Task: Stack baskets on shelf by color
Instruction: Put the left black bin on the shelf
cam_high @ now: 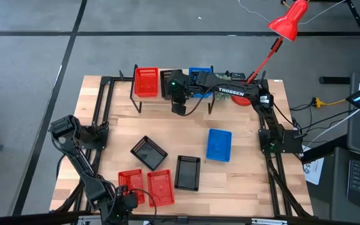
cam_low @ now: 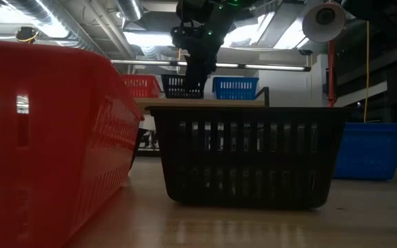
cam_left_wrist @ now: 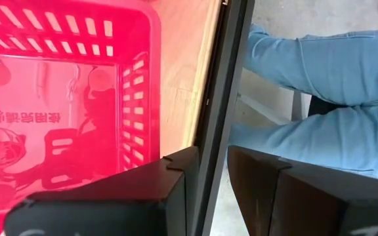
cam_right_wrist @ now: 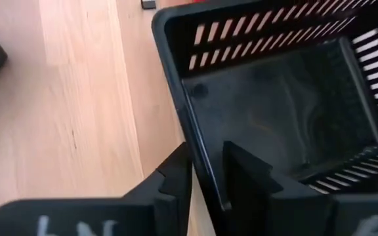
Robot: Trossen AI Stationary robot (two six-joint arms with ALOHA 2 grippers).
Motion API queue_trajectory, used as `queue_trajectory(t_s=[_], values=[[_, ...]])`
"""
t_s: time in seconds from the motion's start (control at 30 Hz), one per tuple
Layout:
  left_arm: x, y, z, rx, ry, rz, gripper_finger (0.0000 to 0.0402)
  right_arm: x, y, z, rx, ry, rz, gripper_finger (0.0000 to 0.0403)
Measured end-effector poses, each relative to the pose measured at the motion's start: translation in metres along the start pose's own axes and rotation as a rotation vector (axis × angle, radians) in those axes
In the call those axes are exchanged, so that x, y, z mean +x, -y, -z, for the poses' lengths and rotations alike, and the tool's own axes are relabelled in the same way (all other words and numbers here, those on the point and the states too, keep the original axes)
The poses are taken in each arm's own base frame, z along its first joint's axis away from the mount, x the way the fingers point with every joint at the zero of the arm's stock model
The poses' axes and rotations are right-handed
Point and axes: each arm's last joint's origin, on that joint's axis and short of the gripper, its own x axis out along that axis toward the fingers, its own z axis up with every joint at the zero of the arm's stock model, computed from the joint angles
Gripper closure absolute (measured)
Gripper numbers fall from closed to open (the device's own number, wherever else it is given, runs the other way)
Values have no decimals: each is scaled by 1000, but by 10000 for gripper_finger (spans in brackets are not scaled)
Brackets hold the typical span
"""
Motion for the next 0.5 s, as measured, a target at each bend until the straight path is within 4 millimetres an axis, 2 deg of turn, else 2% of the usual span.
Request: queue_trajectory(t_s=[0.33, 0.5], values=[[0, -1, 0, 2, -2, -8, 327, 0, 1, 0, 155, 1, 83, 323], [0, -2, 1, 5, -6, -21, 327, 0, -1, -2, 143, 14, 88, 323]])
